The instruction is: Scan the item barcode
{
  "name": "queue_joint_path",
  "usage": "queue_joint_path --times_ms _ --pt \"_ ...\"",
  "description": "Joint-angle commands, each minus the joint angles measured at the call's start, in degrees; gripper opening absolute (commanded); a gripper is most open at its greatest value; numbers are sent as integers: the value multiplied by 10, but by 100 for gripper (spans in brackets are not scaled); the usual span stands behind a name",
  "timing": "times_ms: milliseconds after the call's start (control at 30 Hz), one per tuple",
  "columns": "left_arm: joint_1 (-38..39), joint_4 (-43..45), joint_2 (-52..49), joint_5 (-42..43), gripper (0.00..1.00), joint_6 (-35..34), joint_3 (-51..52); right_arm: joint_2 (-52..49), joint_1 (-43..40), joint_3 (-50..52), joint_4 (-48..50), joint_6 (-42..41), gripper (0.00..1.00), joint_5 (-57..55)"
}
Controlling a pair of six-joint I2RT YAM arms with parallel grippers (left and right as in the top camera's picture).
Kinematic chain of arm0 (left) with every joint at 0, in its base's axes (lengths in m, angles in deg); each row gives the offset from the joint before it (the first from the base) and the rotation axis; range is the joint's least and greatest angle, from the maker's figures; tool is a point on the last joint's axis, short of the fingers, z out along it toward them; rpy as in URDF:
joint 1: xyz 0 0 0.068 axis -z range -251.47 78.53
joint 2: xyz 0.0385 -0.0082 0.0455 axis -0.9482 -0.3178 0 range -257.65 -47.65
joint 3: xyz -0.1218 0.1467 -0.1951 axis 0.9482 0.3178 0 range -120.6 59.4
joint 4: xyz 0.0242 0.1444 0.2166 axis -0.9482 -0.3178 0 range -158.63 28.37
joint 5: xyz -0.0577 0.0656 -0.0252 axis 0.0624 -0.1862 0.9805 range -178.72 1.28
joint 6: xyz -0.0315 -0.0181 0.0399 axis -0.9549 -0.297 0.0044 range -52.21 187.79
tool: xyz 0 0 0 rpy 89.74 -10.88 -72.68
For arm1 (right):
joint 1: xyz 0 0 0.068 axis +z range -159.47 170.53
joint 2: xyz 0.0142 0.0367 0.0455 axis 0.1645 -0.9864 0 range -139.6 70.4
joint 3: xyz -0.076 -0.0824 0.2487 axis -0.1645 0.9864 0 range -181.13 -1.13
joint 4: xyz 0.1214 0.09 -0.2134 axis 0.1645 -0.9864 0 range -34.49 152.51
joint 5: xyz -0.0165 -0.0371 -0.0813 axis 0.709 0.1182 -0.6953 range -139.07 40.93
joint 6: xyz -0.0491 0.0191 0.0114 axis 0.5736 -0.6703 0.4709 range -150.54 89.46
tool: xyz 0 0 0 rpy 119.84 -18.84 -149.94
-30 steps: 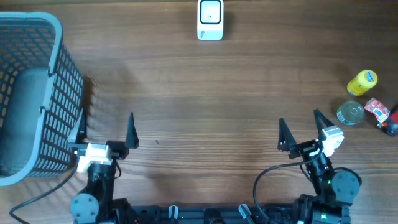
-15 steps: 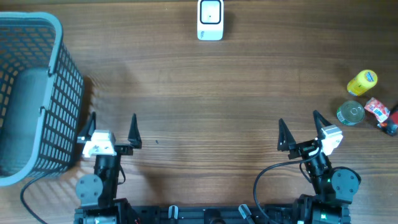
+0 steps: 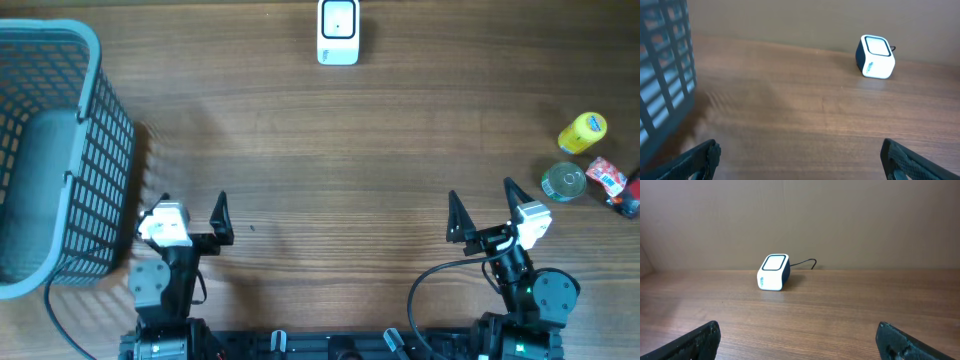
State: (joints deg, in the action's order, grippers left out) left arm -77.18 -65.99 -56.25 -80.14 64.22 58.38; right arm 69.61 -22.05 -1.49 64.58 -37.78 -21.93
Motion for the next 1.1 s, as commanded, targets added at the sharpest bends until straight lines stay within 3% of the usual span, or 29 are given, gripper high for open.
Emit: queue_joint_path --times_ms 0,300,600,700,767,1067 --pt "2 -4 -21 -3 100 -31 2 2 -2 1 0 11 100 -5" --pt "2 -4 -42 -3 100 -31 2 6 -1 1 -1 11 100 -5" --pt "19 -3 -30 -3 100 -31 2 6 155 1 0 11 100 -5" --pt "15 -2 78 -3 100 -31 2 6 160 1 0 11 100 -5" --pt "3 33 75 -3 100 -31 3 6 160 1 0 11 100 -5" --pt "35 7 84 -3 100 -31 6 6 160 1 0 11 100 -5"
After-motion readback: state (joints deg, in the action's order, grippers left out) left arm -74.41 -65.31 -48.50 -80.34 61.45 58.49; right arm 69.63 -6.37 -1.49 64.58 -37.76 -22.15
